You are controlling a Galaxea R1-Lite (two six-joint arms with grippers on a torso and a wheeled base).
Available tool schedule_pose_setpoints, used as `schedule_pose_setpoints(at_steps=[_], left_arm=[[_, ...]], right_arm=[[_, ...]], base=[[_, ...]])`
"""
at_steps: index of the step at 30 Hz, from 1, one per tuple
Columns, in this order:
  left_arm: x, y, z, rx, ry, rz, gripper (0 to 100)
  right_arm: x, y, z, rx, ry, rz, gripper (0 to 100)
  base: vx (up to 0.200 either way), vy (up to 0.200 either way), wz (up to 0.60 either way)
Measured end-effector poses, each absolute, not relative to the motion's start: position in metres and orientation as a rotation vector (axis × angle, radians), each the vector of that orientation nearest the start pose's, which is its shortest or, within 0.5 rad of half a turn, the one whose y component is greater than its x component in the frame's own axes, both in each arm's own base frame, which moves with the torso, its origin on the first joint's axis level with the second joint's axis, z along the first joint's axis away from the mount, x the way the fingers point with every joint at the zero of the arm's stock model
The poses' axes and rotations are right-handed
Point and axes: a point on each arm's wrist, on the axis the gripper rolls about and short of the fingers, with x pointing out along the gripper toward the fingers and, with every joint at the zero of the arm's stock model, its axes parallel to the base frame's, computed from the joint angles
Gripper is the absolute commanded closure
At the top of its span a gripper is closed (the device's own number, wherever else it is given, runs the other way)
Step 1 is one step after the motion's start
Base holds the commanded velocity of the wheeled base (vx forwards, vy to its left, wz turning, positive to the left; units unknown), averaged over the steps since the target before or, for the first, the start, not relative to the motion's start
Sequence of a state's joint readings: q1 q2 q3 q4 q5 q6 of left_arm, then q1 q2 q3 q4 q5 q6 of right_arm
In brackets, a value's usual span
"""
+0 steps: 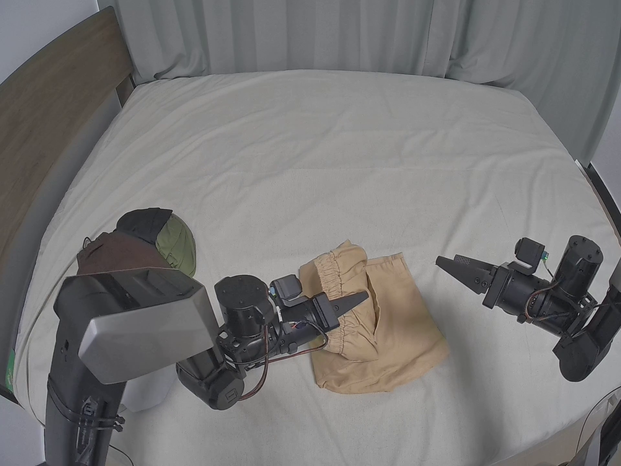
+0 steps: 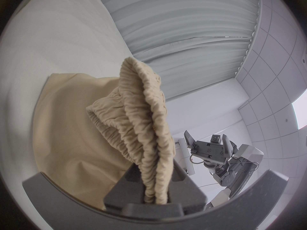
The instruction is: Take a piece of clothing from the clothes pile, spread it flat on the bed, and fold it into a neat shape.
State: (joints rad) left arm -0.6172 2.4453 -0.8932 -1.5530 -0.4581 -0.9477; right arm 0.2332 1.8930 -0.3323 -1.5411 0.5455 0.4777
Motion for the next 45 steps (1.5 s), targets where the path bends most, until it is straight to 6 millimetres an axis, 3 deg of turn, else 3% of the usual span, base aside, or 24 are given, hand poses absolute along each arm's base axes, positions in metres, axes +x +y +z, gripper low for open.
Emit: schedule_pose_setpoints(at_steps=[21,22,45], left_arm=[[0.332,-0.266,-0.003,-0.844,0.512,-0.997,100],[0.332,-0.266,-0.004,-0.843,0.512,-0.997,0],[0.339,-0.257,-0.004,-0.797,0.441,-0.935,0]], right_arm=[[0.261,0.074,0.110,0.457,0.199,0.760,0],[0.261,0.074,0.110,0.457,0.199,0.760,0],[0.259,0.077,0.104,0.460,0.232,0.766,0]], base=[[0.000,0.000,0.00],[0.000,0.000,0.00],[0.000,0.000,0.00]])
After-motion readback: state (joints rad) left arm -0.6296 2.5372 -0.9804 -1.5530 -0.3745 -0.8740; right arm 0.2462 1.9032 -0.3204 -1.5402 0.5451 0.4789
